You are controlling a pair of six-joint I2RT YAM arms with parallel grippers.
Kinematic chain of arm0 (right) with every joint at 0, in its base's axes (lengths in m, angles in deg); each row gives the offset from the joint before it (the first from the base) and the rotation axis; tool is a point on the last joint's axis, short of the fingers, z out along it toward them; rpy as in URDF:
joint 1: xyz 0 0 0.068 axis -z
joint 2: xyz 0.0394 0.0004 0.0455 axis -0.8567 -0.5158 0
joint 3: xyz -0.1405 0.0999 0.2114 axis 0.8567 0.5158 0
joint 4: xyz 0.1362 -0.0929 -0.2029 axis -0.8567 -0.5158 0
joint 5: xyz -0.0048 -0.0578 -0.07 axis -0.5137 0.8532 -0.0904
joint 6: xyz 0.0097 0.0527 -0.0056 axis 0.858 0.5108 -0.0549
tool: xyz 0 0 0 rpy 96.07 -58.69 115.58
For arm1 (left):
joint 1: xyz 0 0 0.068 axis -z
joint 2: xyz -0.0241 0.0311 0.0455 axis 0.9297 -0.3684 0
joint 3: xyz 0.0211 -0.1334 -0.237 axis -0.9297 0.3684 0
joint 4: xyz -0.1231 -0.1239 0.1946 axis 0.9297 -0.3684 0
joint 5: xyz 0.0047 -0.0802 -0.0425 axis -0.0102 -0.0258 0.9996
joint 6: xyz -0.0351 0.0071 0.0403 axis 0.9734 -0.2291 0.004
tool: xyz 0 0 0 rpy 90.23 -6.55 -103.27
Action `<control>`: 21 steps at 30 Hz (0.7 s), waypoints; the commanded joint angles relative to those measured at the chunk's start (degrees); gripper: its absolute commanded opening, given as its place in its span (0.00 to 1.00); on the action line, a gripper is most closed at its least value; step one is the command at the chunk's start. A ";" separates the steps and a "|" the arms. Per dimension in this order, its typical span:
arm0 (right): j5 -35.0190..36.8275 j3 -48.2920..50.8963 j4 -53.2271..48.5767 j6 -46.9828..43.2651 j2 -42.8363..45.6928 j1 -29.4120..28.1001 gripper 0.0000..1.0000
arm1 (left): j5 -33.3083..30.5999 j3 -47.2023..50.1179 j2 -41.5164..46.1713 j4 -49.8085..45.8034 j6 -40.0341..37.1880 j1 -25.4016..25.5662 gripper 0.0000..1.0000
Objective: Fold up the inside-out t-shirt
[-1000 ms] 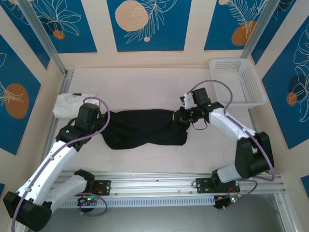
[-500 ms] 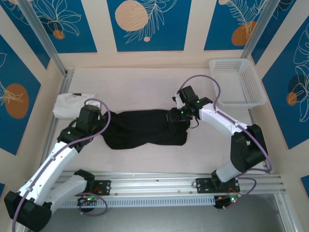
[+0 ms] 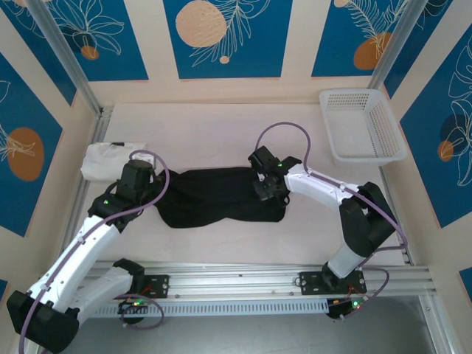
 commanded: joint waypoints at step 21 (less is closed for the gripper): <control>-28.47 -28.81 -3.71 1.33 40.18 22.23 0.00 | -4.50 -43.23 -2.13 -9.56 -8.10 -1.44 0.00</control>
